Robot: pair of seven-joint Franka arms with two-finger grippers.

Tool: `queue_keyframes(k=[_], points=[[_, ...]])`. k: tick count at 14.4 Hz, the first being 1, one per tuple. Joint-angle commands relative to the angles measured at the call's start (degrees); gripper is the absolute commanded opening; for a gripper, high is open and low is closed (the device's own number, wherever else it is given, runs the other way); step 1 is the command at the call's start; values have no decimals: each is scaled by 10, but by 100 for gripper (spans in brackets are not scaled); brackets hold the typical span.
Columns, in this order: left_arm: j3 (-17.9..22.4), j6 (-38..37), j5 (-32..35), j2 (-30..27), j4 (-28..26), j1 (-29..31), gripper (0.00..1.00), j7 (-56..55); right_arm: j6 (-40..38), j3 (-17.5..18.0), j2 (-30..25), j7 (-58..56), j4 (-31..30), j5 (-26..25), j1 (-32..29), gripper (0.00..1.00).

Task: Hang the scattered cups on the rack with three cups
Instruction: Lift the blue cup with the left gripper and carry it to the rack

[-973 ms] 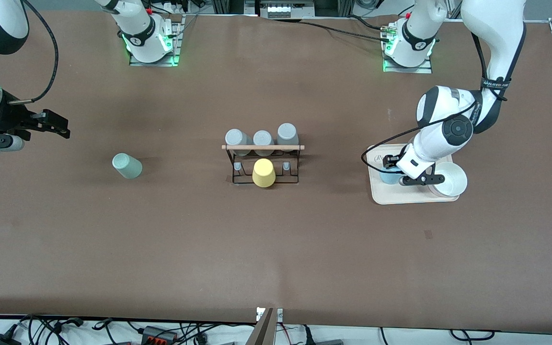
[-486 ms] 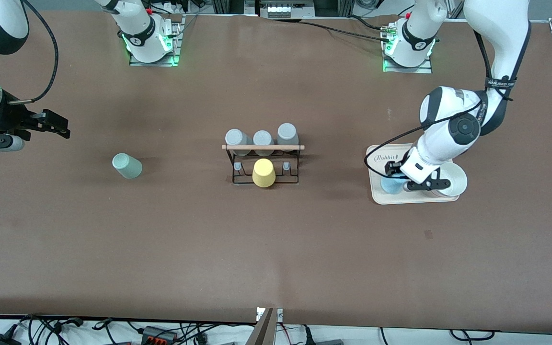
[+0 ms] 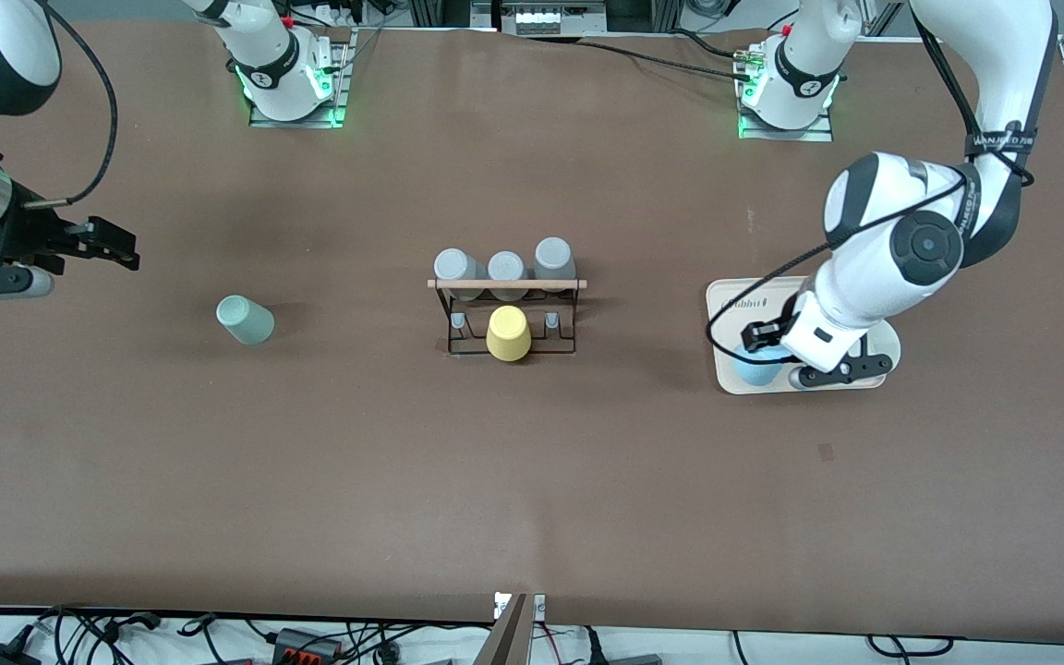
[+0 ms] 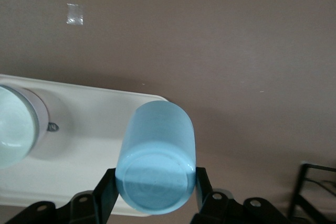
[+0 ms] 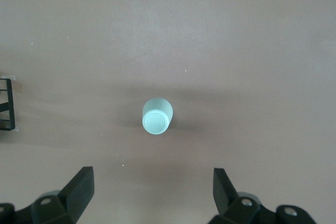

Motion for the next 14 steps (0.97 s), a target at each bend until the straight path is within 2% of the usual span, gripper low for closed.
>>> queue_keyframes(k=[1,7,14], points=[[2,-58,-1,28,76,-43,40,-84,2,0,10,-2,13,2,0,100],[2,-131,-7,98,220,-128,40,-239,14,-1,42,-2,15,6,-2,100],[3,-131,-7,175,329,-202,40,-355,16,-1,59,-5,14,1,0,100]])
